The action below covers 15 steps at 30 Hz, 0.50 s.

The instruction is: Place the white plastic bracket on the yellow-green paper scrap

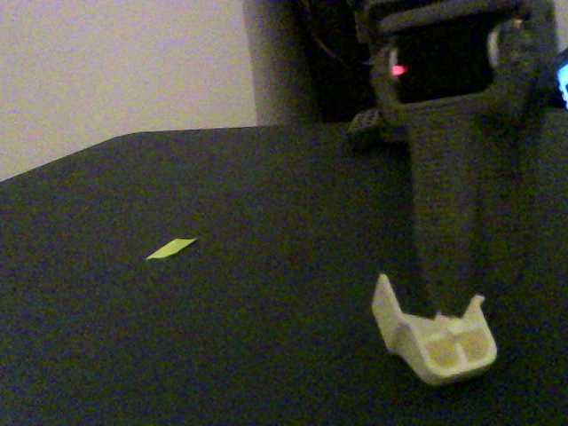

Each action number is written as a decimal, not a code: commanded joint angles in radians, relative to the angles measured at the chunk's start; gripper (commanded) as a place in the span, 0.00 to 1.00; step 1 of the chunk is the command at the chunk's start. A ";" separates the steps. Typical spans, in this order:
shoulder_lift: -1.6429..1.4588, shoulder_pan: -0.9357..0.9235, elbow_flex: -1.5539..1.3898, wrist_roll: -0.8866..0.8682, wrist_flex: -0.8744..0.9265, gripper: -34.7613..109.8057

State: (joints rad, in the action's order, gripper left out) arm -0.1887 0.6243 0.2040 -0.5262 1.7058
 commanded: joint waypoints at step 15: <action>-0.199 -0.011 -0.190 -0.069 0.051 0.44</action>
State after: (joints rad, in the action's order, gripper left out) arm -0.2500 0.6090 0.0660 -0.5722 1.7058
